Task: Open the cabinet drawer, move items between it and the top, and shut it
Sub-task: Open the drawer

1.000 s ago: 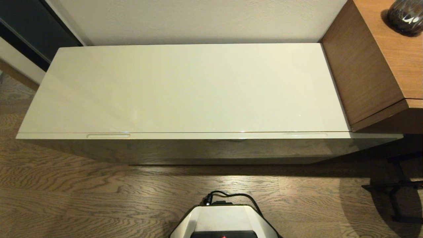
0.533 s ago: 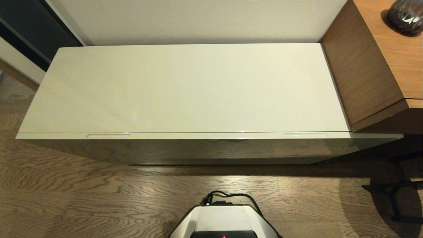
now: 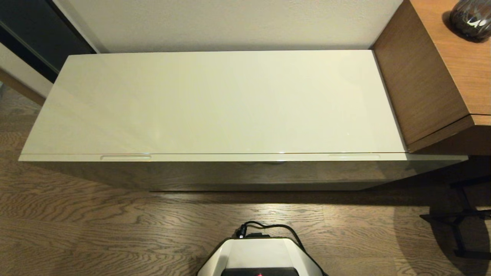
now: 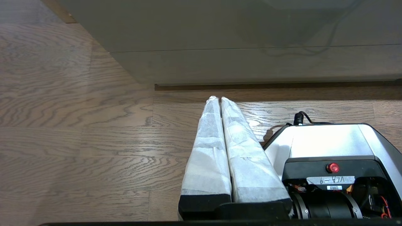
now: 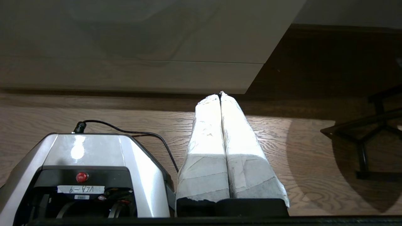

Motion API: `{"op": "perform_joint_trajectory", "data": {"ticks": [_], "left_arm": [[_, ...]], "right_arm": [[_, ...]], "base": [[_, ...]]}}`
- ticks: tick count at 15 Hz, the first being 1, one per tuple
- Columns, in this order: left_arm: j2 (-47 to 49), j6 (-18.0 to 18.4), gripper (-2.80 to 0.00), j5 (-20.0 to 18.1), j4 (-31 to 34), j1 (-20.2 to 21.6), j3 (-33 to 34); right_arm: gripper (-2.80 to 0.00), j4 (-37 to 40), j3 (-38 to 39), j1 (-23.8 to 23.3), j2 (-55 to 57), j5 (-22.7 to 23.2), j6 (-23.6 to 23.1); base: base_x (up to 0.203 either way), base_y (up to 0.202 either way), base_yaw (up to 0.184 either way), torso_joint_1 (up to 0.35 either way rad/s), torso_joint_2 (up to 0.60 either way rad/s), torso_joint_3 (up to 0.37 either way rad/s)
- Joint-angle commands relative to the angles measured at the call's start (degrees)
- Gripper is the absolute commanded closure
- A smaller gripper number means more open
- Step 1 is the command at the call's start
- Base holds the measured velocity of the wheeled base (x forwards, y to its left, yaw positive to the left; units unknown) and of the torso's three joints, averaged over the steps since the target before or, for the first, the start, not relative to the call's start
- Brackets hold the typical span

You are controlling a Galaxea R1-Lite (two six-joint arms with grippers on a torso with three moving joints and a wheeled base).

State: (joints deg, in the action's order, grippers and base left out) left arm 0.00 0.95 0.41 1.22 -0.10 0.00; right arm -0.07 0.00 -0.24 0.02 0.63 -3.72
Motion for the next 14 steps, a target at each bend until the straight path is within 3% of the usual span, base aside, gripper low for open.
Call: {"op": "perform_joint_trajectory", "data": {"ticks": [1, 4, 14], "left_arm": [[0.1, 0.0, 0.0, 0.0, 0.0, -0.1, 0.0], [0.1, 0.0, 0.0, 0.0, 0.0, 0.0, 0.0], [0.1, 0.0, 0.0, 0.1, 0.0, 0.0, 0.0]], "right_arm": [[0.0, 0.1, 0.0, 0.0, 0.0, -0.4, 0.5], [0.0, 0.6, -0.1, 0.1, 0.0, -0.7, 2.8], [0.0, 1.5, -0.6, 0.0, 0.0, -0.6, 1.9]], "base": [[0.0, 0.0, 0.0, 0.0, 0.0, 0.0], [0.0, 0.0, 0.0, 0.0, 0.0, 0.0], [0.0, 0.0, 0.0, 0.0, 0.0, 0.0]]}}
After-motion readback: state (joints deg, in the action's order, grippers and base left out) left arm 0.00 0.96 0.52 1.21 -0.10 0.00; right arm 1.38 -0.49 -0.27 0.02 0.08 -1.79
